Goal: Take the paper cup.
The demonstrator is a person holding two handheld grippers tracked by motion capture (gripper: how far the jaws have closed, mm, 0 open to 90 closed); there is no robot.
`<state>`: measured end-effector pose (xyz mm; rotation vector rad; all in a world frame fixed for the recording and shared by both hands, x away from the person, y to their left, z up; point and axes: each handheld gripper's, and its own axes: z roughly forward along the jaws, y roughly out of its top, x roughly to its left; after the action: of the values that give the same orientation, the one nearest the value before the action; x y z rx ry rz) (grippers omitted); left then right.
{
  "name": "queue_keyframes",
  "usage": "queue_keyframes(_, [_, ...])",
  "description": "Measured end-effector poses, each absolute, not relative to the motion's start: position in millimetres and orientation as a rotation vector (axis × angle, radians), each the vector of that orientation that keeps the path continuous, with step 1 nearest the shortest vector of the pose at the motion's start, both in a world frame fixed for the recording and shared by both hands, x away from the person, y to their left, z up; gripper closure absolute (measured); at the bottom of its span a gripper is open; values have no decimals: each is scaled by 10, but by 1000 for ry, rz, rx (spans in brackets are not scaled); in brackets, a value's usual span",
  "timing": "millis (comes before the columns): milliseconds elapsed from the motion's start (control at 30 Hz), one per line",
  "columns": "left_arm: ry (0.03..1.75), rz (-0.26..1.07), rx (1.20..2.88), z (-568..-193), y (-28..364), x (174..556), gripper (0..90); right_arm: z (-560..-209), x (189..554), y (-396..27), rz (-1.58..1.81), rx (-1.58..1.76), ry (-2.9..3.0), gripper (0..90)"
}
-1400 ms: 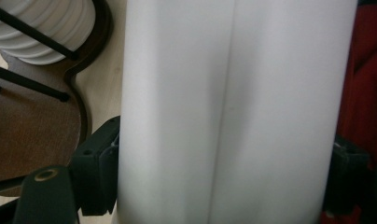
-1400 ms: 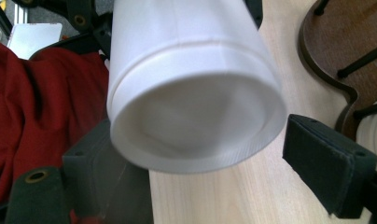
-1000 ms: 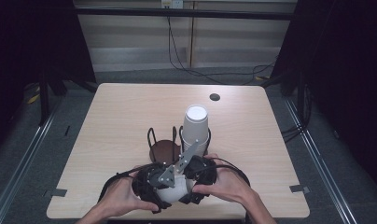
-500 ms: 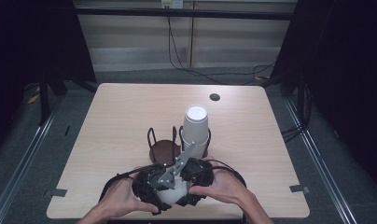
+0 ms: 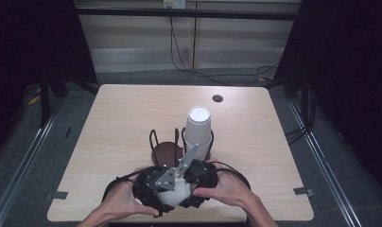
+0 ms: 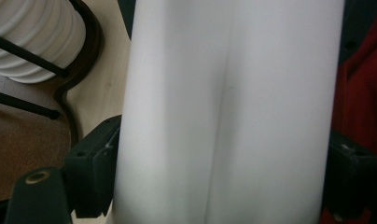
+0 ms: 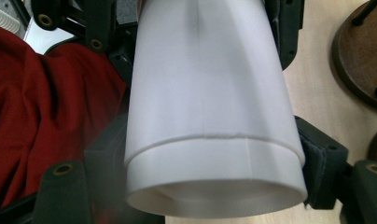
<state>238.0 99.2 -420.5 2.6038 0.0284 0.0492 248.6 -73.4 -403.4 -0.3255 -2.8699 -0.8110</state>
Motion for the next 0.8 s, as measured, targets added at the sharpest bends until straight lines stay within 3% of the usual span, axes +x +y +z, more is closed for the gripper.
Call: queue_keyframes(800, [-23, 60, 2393, -4144, 1228, 2427, 143, -4006, 2489, -754, -848, -360, -2855, 259])
